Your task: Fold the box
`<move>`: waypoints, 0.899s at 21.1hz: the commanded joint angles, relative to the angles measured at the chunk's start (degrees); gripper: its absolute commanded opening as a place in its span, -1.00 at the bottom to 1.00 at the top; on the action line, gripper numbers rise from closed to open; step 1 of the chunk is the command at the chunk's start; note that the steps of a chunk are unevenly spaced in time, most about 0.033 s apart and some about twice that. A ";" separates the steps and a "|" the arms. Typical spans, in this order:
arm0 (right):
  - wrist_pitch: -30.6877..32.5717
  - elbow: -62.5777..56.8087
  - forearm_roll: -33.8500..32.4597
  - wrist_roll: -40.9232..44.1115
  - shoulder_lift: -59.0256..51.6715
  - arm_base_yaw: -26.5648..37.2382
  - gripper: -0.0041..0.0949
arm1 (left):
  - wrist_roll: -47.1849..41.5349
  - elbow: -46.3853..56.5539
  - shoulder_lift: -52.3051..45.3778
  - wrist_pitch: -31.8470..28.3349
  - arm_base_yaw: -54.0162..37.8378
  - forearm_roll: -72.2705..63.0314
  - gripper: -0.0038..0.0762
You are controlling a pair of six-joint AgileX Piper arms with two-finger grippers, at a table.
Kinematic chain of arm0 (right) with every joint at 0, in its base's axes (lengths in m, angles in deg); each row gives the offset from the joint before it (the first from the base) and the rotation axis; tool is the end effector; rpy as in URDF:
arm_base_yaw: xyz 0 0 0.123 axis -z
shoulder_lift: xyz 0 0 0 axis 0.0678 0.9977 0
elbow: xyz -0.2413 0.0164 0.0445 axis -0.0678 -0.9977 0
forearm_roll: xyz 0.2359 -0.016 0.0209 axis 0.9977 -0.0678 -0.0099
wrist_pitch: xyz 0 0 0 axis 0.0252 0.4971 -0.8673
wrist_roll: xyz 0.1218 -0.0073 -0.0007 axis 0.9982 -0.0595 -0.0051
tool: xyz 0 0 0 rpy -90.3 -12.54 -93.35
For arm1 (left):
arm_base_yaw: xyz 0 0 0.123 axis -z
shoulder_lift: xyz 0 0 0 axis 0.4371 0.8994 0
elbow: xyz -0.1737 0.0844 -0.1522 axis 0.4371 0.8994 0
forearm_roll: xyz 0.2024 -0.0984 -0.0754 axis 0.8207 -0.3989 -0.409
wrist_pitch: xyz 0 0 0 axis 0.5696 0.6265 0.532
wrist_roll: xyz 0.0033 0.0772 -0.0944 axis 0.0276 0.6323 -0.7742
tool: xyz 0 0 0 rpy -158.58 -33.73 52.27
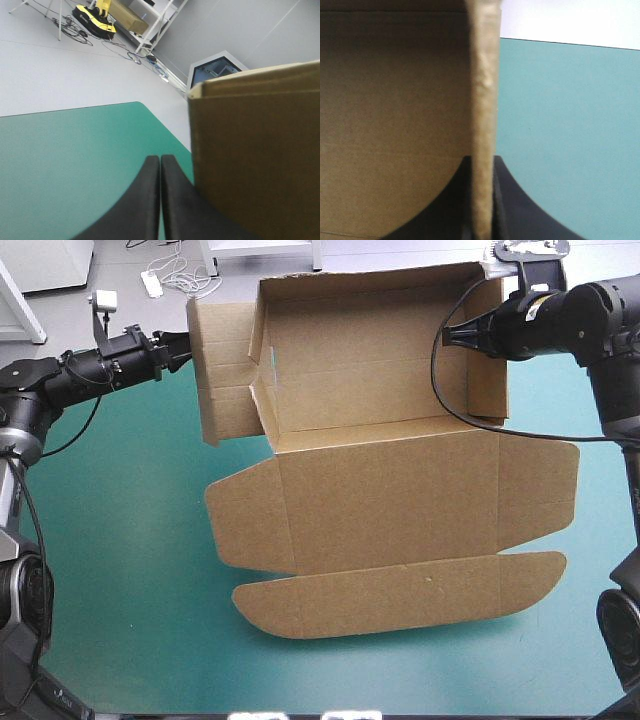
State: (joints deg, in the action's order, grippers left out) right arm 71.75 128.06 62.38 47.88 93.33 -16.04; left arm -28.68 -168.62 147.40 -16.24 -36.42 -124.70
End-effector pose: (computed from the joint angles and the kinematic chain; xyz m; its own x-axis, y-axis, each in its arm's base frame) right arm 0.3297 0.0757 0.4403 -0.6111 -0.0210 -0.7913 -0.1740 0.9788 0.1084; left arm 0.3764 -0.0460 0.3623 -0.5051 -0.2789 -0.8168 0.6853 0.4457 -0.5760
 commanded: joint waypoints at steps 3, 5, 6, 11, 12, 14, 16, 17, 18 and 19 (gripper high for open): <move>-4.88 1.82 -0.63 0.61 -1.27 0.37 -0.95 | -0.86 -1.99 -7.54 5.48 5.75 -4.66 -0.91; -5.24 1.82 -0.63 0.50 -0.75 0.37 -0.95 | -0.98 -1.99 -8.29 5.48 7.53 -4.11 -0.91; -5.24 1.82 -0.63 0.04 -0.63 0.37 -0.95 | -1.27 -1.99 -8.57 5.48 8.11 -3.62 -0.91; -5.47 1.82 -1.69 -0.31 -0.28 0.37 -0.96 | -4.45 -1.99 -8.78 5.33 11.64 0.89 -0.91; -5.47 1.82 -1.83 -0.31 -0.28 0.37 -0.96 | -4.55 -1.99 -8.78 5.29 12.19 0.77 -0.91; -5.47 1.82 -1.83 -0.56 -0.28 0.37 -0.96 | -4.55 -1.99 -8.78 4.72 13.25 0.38 -0.76; -5.47 1.82 -1.72 -0.56 -0.28 0.37 -0.96 | -4.55 -1.99 -8.78 4.69 13.36 0.00 -0.50; -5.47 1.82 -1.72 -0.56 -0.28 0.37 -0.96 | -4.55 -1.99 -8.78 4.69 13.46 -0.04 -0.38; -5.47 1.82 -1.72 -0.56 -0.28 0.37 -0.96 | -4.55 -1.99 -8.78 4.69 13.55 -0.14 -0.23; -5.47 1.82 -1.72 -0.56 -0.28 0.37 -0.96 | -4.45 -1.99 -8.78 4.47 13.79 -0.03 -0.08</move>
State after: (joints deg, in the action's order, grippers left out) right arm 70.70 128.06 59.34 47.09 95.50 -15.97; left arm -32.77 -168.67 141.33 -15.42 -23.43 -119.72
